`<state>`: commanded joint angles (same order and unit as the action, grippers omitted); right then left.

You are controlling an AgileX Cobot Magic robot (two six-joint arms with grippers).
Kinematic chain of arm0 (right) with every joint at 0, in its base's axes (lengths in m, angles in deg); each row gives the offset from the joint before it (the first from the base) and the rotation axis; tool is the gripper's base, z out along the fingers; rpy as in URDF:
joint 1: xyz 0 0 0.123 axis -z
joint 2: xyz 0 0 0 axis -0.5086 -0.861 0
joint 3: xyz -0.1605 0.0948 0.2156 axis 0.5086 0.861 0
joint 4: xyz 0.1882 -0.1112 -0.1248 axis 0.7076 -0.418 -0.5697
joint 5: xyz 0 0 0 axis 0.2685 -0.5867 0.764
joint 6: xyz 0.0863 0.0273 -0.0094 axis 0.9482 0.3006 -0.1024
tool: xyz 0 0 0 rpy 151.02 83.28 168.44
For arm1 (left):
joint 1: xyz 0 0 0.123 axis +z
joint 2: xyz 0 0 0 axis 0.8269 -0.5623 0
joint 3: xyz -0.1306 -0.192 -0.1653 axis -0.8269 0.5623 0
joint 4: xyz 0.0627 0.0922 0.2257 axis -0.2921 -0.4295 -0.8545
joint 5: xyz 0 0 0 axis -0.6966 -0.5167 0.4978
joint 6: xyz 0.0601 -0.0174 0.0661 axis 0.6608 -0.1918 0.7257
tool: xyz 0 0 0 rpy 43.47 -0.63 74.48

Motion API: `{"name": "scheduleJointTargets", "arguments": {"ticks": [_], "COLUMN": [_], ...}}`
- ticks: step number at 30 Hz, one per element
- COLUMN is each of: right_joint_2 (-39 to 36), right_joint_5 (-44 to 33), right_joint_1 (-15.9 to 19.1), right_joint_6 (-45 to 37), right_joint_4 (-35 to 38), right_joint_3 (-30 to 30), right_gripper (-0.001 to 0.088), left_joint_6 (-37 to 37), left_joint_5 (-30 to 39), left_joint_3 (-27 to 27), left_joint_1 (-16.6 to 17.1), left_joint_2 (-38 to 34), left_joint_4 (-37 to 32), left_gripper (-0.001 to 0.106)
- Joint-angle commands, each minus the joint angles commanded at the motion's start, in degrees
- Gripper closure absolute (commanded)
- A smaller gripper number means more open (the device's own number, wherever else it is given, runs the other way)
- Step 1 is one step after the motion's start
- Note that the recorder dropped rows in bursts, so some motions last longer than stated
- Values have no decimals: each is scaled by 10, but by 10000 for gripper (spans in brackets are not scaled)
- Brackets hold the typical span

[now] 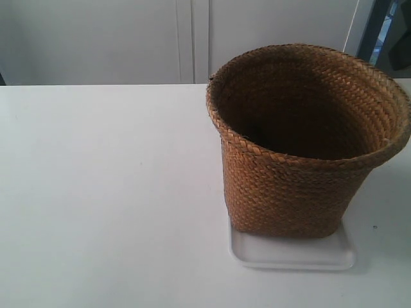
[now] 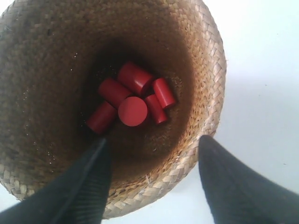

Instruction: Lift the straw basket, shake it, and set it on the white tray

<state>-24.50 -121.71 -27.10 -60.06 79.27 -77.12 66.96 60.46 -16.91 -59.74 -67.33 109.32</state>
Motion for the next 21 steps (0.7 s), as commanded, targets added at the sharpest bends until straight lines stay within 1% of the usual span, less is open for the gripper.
{"name": "scheduleJointTargets", "arguments": {"ticks": [1,2,5,6,8,9,11,16,21], "right_joint_2": [0,0,0,0,0,0,0,0,0], "right_joint_5": [0,0,0,0,-2,-2,-2,-2,0], "right_joint_1": [0,0,0,0,0,0,0,0,0], "right_joint_6": [0,0,0,0,0,0,0,0,0], "right_joint_4": [0,0,0,0,0,0,0,0,0], "right_joint_3": [0,0,0,0,0,0,0,0,0], "right_gripper": [343,343,343,343,343,343,343,343,343], "left_joint_6": [-41,-108,-347,-412,-476,-480,-465,-397,-305], "left_joint_5": [0,1,1,1,2,2,2,2,2], "left_joint_3": [9,20,57,72,98,112,139,190,216], "left_joint_1": [0,0,0,0,0,0,0,0,0], "left_joint_2": [8,16,38,47,64,74,90,127,164], "left_joint_4": [-53,-112,-301,-364,-446,-466,-476,-449,-406], "left_gripper": [1053,1053,1053,1053,1053,1053,1053,1053,1053]}}
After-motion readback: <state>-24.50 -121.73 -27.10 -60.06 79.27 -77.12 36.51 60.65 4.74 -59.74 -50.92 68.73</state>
